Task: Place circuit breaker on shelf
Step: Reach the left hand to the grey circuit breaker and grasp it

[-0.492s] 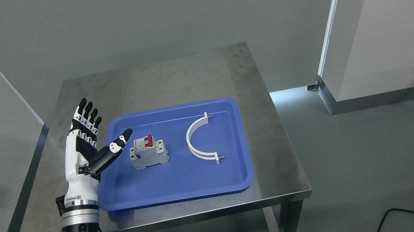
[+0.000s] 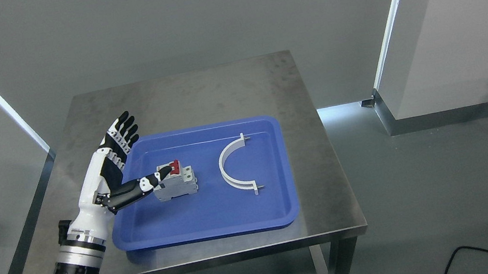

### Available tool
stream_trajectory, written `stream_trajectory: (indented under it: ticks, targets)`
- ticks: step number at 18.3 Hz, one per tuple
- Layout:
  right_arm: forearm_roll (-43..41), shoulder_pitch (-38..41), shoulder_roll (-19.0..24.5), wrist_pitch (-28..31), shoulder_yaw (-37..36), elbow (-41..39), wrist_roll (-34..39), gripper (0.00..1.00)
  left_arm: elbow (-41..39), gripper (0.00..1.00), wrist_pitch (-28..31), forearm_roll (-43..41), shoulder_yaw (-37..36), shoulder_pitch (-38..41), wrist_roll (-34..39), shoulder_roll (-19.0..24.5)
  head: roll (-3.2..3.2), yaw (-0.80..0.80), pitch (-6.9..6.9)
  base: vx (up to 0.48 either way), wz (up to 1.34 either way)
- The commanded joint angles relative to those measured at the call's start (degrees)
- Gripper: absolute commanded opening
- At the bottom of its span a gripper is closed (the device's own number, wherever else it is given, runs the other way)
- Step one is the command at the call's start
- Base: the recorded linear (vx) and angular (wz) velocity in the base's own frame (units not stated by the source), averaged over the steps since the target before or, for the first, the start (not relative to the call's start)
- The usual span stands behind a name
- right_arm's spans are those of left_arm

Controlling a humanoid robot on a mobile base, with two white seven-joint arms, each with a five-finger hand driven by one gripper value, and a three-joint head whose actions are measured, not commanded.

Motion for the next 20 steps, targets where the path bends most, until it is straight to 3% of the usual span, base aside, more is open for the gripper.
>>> stream_trajectory:
  ticks: [1, 5, 9, 20]
  targets:
    - [0.0, 0.0, -1.0, 3.4, 1.1, 0.0, 0.0, 1.0, 4.7, 0.98, 0.7, -11.4, -5.0, -4.2, -5.4, 7.7, 0.0, 0.0, 0.0, -0.004, 0.01]
    - [0.0, 0.0, -1.0, 3.4, 1.1, 0.0, 0.0, 1.0, 5.8, 0.97, 6.4, -17.0, -4.9, -4.5, -7.1, 7.9, 0.0, 0.0, 0.0, -0.001, 0.0]
    - [0.0, 0.0, -1.0, 3.4, 1.1, 0.0, 0.0, 1.0, 7.4, 0.92, 6.8, -18.6, -4.5, -4.7, -8.9, 8.0, 0.0, 0.0, 0.0, 0.001, 0.0]
    - [0.0, 0.0, -1.0, 3.4, 1.1, 0.0, 0.0, 1.0, 8.2, 0.47, 5.9, -19.9, -4.8, -7.1, -14.0, 7.7, 0.0, 0.0, 0.0, 0.0, 0.0]
